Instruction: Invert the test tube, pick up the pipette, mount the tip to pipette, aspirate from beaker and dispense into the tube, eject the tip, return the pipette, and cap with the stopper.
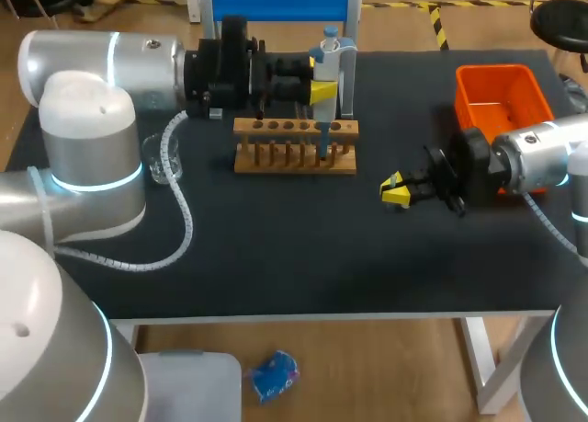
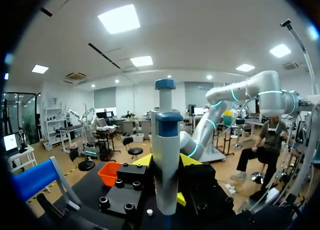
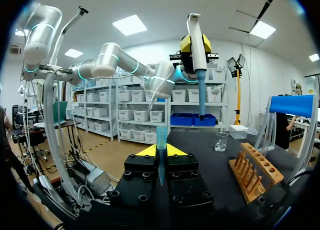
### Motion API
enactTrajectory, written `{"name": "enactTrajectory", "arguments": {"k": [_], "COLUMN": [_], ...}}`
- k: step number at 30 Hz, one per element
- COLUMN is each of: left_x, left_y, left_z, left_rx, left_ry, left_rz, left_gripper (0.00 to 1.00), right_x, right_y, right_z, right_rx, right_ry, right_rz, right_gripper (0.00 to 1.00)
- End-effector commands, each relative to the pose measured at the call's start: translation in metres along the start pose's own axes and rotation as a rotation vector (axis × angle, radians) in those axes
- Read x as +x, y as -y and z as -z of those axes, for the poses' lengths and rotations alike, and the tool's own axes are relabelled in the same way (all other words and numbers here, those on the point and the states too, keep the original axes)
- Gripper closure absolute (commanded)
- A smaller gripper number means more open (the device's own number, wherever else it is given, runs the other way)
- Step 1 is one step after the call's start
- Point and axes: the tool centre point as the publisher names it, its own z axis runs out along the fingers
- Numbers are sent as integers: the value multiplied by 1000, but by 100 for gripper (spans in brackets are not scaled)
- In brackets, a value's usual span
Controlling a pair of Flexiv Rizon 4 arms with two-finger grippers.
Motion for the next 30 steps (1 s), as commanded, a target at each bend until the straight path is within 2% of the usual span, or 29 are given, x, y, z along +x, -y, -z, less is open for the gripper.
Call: {"name": "enactTrajectory", "arguments": {"k": [1, 15, 21, 30], "left_x": [-3, -1, -1, -1], "left_y": [5, 9, 9, 9], "left_z": [-3, -6, -6, -6], "left_rx": [0, 13, 13, 13], "left_ry": [-17, -23, -23, -23], "left_rz": [-4, -6, -6, -6], "left_gripper": [100, 100, 100, 100], "right_x": [0, 0, -15, -40], "right_y": [0, 0, 10, 19], "right_z": [1, 1, -18, -52], "right_rx": [0, 0, -32, -23], "right_ry": [-3, -3, -2, -32], "right_rz": [0, 0, 5, -9], "right_gripper": [100, 100, 100, 100]}}
